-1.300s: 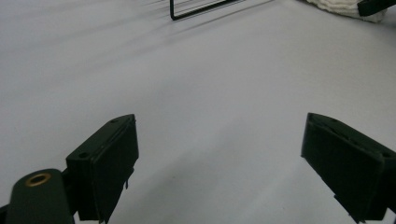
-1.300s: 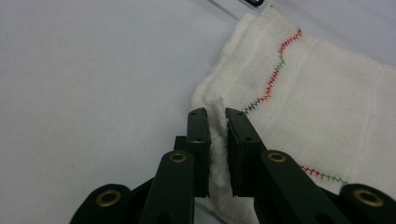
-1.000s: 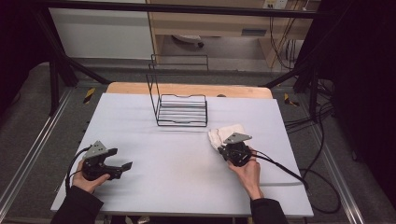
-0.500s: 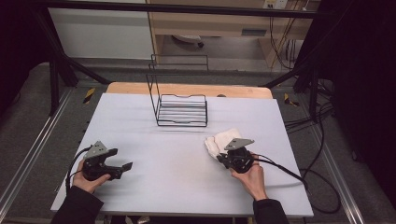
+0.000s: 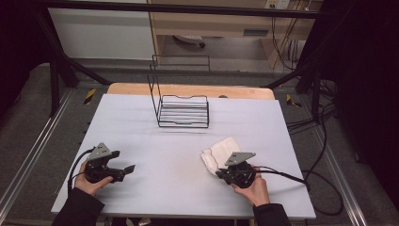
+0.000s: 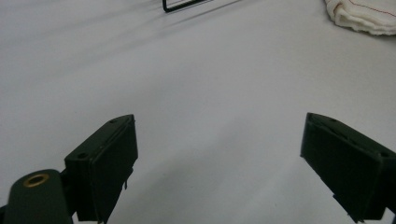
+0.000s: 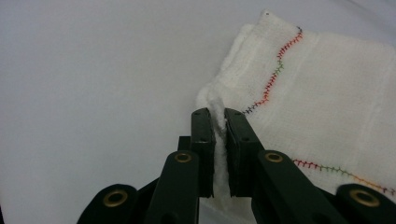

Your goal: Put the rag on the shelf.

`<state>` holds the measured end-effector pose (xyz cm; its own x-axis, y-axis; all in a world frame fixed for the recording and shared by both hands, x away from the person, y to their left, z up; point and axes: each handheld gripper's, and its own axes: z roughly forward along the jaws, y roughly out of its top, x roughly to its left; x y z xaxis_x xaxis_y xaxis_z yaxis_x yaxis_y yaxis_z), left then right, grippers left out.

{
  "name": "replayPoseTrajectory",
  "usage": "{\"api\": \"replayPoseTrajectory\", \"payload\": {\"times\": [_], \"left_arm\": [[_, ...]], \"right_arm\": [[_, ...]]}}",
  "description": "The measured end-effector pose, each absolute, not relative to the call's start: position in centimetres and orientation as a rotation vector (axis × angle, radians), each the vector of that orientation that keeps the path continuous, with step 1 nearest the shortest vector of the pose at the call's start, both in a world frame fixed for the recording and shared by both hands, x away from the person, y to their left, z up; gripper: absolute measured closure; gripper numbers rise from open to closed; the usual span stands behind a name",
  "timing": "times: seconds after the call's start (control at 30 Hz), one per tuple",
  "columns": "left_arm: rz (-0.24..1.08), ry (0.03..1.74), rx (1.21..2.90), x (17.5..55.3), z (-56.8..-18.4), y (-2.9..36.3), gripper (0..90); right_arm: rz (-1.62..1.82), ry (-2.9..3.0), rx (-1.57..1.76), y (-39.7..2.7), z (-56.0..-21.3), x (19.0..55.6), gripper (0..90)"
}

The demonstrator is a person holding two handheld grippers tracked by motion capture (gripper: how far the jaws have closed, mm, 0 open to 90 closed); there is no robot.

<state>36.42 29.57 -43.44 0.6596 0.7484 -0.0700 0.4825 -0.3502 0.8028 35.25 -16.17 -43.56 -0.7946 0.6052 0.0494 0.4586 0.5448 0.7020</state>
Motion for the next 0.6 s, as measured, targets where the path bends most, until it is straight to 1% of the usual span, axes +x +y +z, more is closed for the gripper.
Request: {"api": "replayPoseTrajectory", "payload": {"times": [0.03,0.07,0.1,0.13,0.17,0.2,0.23,0.27,0.3,0.37,0.4,0.43,0.47,0.5,0.53,0.57,0.6], "left_arm": [[0.392,0.958,2.019,36.4,-43.4,29.5,10.1],[0.392,0.959,2.021,36.4,-43.4,29.5,9.2],[0.391,0.959,2.021,36.4,-43.4,29.4,9.2],[0.389,0.959,2.019,36.4,-43.4,29.3,8.8],[0.388,0.958,2.022,36.5,-43.4,29.3,8.4],[0.382,0.958,2.024,36.5,-43.3,29.1,7.5],[0.382,0.958,2.024,36.5,-43.3,29.1,7.3],[0.379,0.96,2.021,36.5,-43.3,29.0,7.1],[0.376,0.958,2.023,36.5,-43.3,28.9,6.8],[0.373,0.951,2.032,36.5,-43.3,28.7,6.6],[0.372,0.951,2.031,36.5,-43.3,28.6,6.6],[0.369,0.952,2.031,36.5,-43.3,28.4,6.4],[0.37,0.945,2.037,36.5,-43.2,28.4,6.4],[0.367,0.948,2.034,36.5,-43.2,28.2,6.4],[0.369,0.948,2.038,36.6,-43.2,28.1,6.4],[0.368,0.947,2.039,36.6,-43.2,28.0,6.4],[0.365,0.949,2.041,36.6,-43.2,27.9,6.4]], "right_arm": [[1.096,2.582,0.906,-16.3,-43.7,35.3,82.5],[1.113,2.576,0.912,-16.4,-43.9,35.3,79.7],[1.113,2.576,0.912,-16.4,-43.9,35.3,79.7],[1.131,2.573,0.918,-16.5,-43.8,35.3,76.9],[1.147,2.57,0.924,-16.6,-43.8,35.4,72.9],[1.18,2.545,0.926,-17.0,-43.4,35.3,65.8],[1.18,2.545,0.926,-17.0,-43.4,35.3,65.8],[1.193,2.505,0.928,-17.4,-42.9,35.3,58.0],[1.193,2.485,0.935,-17.6,-42.6,35.4,54.0],[1.215,2.445,0.965,-18.2,-42.3,35.5,48.1],[1.215,2.445,0.965,-18.2,-42.3,35.5,48.1],[1.203,2.406,0.994,-18.9,-42.3,35.8,41.3],[1.203,2.406,0.994,-18.9,-42.3,35.8,41.3],[1.191,2.389,1.018,-19.3,-42.4,36.0,36.3],[1.179,2.373,1.045,-19.6,-42.4,36.1,33.3],[1.173,2.349,1.089,-20.2,-42.5,36.5,26.4],[1.169,2.344,1.106,-20.5,-42.5,36.6,25.7]]}}
